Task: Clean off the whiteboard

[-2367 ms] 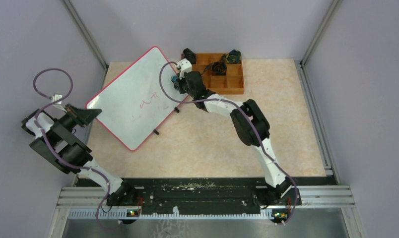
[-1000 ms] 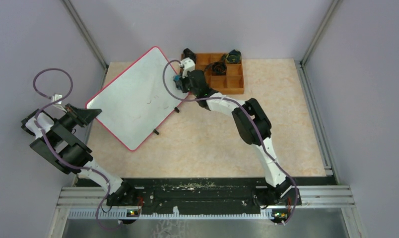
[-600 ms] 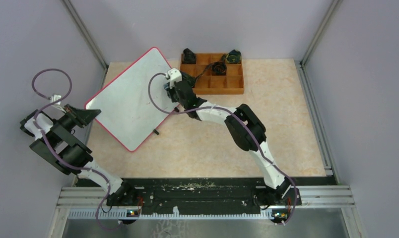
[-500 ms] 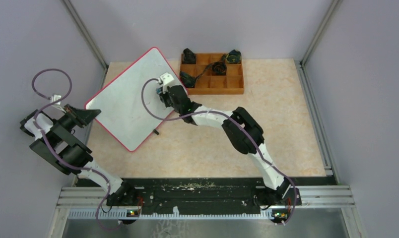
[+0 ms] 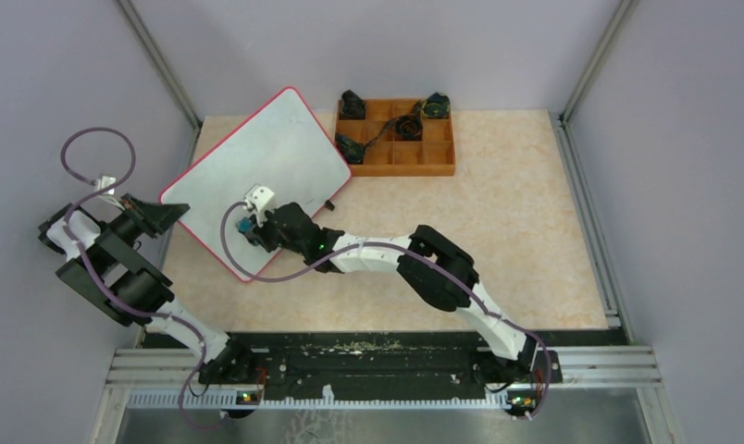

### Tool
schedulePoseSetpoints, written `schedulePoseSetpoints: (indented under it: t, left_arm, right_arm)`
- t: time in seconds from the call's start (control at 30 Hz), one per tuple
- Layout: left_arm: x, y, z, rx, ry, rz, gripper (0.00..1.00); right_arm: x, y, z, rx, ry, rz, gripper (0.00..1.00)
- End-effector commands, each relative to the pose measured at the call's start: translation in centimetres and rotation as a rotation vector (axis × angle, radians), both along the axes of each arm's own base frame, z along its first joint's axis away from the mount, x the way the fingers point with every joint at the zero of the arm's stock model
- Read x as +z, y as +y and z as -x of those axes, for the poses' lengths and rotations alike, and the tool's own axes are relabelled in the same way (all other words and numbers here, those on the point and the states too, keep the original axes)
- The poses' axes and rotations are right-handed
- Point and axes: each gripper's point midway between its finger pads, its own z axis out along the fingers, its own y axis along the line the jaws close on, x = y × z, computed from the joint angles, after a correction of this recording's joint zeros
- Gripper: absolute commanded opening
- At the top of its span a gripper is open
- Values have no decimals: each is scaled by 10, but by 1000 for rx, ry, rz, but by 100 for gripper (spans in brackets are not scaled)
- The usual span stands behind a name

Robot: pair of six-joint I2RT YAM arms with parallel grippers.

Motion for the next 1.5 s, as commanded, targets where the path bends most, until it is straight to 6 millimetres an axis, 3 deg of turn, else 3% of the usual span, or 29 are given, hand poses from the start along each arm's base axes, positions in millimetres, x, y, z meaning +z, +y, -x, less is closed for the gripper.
schedulePoseSetpoints:
  t: [0.0, 0.1, 0.3, 0.37, 0.47, 0.6, 0.87, 1.2, 1.33, 1.47]
  left_arm:
    - [-13, 11, 0, -24, -47, -190, 0]
    - [-14, 11, 0, -25, -42, -190, 0]
    - [-13, 12, 0, -24, -44, -193, 0]
    - [-14, 13, -1, -24, -43, -191, 0]
    - [-15, 13, -1, -25, -41, -188, 0]
    - [-17, 12, -2, -24, -39, -175, 0]
    - [-16, 11, 1, -28, -36, -194, 0]
    - [-18, 10, 1, -28, -36, -193, 0]
    - [-18, 10, 2, -29, -34, -194, 0]
    - [-19, 9, 3, -31, -33, -194, 0]
  right_arm:
    - [37, -18, -35, -63, -39, -68, 0]
    - [21, -49, -83, -142, 1, -47, 0]
    - [8, -134, -177, -319, 50, -44, 0]
    - [11, -160, -198, -366, 49, -45, 0]
    - [15, -177, -209, -385, 50, -48, 0]
    - [14, -153, -190, -316, 61, -54, 0]
    - [-3, -68, -123, -180, 55, -25, 0]
    - [-8, 36, 6, 81, 67, -42, 0]
    - [-16, 51, 38, 118, 72, -44, 0]
    - [-31, 47, 35, 93, 105, -38, 0]
